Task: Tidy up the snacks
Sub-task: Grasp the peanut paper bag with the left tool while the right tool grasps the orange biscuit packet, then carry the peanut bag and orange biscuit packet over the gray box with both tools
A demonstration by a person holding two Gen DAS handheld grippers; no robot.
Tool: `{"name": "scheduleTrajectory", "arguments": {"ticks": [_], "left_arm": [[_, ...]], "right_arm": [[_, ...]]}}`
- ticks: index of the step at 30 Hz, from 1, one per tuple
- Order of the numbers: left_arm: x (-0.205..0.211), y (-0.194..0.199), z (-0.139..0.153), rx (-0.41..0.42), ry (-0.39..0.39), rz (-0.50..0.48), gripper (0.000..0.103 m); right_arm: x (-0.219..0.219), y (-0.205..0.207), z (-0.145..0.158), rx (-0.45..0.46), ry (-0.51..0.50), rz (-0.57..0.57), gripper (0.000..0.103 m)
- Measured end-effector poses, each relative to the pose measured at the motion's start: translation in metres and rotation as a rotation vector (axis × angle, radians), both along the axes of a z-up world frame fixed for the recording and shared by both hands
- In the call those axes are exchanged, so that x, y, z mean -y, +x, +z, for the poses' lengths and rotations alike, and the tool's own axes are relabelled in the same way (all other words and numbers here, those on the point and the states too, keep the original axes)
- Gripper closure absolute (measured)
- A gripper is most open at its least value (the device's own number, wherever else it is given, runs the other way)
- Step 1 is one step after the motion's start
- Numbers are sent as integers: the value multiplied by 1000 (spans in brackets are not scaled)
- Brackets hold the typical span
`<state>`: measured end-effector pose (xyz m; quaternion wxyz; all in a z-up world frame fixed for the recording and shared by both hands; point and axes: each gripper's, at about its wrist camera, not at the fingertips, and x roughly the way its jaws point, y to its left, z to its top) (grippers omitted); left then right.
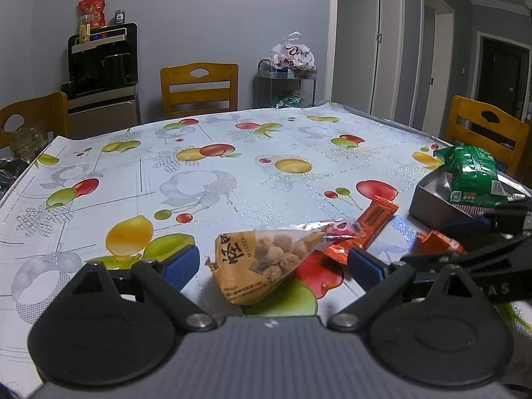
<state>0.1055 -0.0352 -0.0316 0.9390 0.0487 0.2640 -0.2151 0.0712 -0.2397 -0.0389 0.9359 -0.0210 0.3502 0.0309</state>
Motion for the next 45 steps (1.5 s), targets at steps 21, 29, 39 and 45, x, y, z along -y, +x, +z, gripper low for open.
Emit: {"name": "scheduleTrajectory", "arguments": {"ticks": [21,29,39,45], "left_arm": [[-8,15,-7,-89,-29,32,22],[-5,14,-7,-91,-16,13,43],[-7,11,-7,-100,-42,-37,65],[-7,7,-7,-93,-34,-41,72]], "right_arm": [[-12,-7,-4,-9,22,33,37],[-14,-10,-5,14,0,43,62],[-16,-27,6,43,43,74,64],[-15,-50,11,60,63,119,64]]}}
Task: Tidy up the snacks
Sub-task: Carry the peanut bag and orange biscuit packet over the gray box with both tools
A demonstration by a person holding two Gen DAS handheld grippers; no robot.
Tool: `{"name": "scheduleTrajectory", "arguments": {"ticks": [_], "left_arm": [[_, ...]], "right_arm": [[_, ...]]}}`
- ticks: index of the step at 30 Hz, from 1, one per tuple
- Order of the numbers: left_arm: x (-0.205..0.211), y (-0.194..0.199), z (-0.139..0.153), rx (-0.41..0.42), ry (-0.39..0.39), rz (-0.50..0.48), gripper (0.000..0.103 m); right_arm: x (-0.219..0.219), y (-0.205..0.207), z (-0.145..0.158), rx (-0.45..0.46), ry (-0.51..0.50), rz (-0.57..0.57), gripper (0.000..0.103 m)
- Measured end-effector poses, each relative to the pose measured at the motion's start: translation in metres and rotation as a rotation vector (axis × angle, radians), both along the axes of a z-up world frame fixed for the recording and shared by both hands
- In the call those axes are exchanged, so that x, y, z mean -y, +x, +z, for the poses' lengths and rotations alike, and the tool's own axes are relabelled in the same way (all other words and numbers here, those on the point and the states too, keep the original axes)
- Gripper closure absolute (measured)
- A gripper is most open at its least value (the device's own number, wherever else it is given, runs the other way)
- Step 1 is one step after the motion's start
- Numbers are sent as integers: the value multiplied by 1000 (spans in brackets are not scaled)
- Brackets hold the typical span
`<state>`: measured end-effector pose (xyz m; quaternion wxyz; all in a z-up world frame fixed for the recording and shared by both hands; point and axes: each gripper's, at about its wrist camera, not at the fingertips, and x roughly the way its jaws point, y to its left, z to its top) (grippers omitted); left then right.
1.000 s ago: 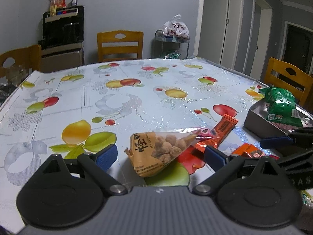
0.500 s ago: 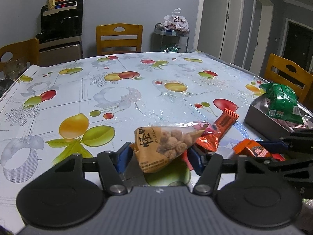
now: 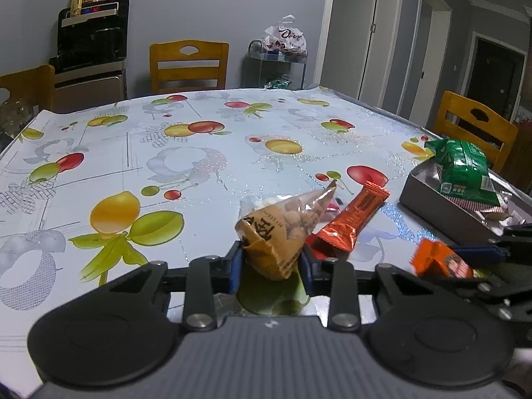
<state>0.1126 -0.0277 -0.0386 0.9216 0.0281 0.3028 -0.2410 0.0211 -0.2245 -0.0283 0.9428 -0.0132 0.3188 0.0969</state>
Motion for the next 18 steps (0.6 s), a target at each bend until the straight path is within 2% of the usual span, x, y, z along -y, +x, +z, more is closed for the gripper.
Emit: {"name": "scheduleTrajectory", "arguments": {"ticks": [6,11,18], "left_arm": [[6,-22,4,49,57,11,72],[0,-47,17,61,10,9,73],[2,-73,40,90,-6,12,73]], "right_arm": [[8,-20,5,26,11,28,64],[20,-32,13,84,7,32,64],[29,-36,14,84,38,68,64]]}}
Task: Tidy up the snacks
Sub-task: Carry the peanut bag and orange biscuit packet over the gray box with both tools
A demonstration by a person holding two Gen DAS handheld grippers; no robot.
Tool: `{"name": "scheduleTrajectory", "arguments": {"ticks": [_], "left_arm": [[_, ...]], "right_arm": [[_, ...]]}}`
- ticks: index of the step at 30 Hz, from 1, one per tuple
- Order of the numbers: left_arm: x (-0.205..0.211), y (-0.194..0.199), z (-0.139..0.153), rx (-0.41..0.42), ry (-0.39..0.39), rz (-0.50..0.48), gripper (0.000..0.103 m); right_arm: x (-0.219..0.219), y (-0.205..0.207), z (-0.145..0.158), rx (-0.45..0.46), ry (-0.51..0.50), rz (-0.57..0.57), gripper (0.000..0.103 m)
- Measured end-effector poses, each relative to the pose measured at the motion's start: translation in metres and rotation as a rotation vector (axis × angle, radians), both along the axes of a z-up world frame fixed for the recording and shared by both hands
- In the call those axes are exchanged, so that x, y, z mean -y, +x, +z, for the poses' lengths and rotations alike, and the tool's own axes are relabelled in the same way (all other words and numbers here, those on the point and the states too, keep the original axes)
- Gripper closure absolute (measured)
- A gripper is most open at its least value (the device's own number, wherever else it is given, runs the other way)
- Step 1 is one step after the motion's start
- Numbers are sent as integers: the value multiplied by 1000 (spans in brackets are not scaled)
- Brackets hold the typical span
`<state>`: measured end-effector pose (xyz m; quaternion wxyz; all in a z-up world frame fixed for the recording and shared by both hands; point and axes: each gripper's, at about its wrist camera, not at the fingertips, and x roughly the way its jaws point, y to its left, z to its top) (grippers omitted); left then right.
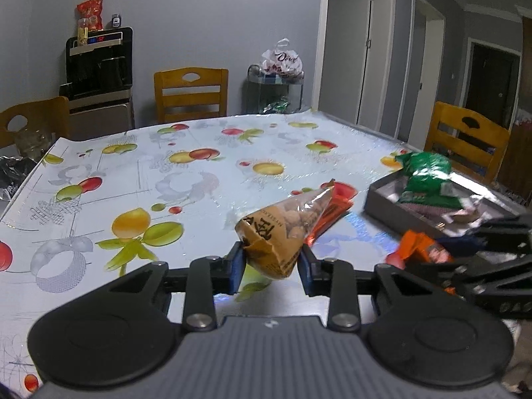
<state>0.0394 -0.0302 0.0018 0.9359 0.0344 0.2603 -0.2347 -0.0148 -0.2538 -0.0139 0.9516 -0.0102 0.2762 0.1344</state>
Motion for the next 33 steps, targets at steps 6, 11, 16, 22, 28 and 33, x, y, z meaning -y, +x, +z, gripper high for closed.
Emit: {"name": "scheduleTrajectory", "arguments": {"ticks": [6,11,16,22,28,33], "left_arm": [[29,-25,24,59,-3,-79,73],[60,-39,39,83,-24,-172,73],[99,-49,45,82,-26,-264,73],[144,-62,47,56,-32,-382,73],[183,-79,41,23,0,-514,73],[213,-94,27,-16,53,-615,73]], "right_arm": [[17,-18,15,65,11,2,64],[54,-36,32,112,46,-45,64],[94,-51,41,142,41,-121,64],[140,-63,39,142,32,-216,64],[177,-76,27,110,17,-303,64],[202,-84,11,66,24,-360,64]]}}
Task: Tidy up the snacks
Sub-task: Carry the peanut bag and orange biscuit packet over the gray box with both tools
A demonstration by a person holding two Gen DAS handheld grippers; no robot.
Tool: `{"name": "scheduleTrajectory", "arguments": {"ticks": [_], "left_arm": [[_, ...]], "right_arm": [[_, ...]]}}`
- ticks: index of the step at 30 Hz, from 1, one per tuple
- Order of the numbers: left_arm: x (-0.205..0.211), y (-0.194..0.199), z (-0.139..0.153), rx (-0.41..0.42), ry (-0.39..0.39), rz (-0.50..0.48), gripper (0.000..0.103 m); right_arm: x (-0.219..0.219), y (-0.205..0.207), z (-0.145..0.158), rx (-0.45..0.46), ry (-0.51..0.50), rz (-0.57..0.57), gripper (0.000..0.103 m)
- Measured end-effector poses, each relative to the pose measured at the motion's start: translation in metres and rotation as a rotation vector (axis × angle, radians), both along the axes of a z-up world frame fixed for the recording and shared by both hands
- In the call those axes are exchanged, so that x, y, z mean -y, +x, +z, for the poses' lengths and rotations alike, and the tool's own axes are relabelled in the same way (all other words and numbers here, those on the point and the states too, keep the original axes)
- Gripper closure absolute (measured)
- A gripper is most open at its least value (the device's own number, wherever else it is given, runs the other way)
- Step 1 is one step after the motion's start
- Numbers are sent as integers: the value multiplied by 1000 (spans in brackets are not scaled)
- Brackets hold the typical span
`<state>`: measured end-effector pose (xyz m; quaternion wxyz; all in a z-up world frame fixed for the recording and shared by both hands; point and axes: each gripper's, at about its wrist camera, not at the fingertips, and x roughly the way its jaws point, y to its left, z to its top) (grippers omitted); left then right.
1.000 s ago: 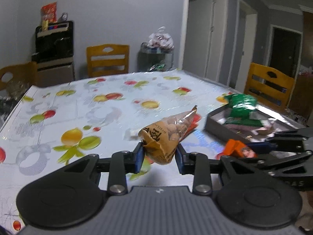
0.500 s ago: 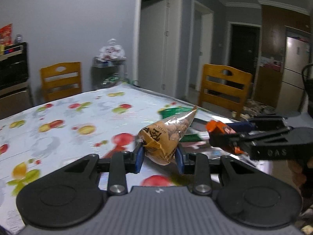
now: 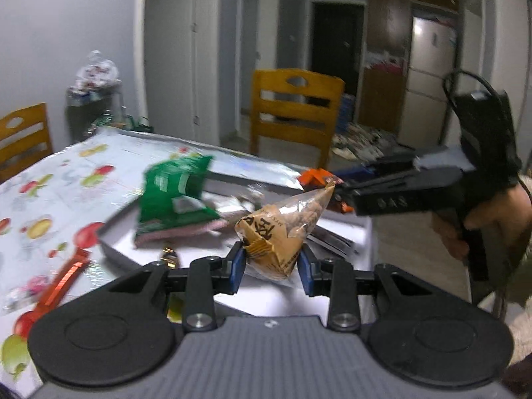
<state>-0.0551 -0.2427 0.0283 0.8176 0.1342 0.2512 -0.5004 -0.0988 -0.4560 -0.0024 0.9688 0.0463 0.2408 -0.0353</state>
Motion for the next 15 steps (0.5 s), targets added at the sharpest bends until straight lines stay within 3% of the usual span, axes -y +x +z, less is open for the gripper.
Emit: {"name": "scheduleTrajectory", "arguments": {"ticks": [6,15], "left_arm": [[21,-2,-17,-47,51,-66,72],[37,10,-39,-93,104,-61,72]], "right_arm": [[7,-4,-13,-42,-4,2,64],[9,5,-25,-105,7,7,64]]}}
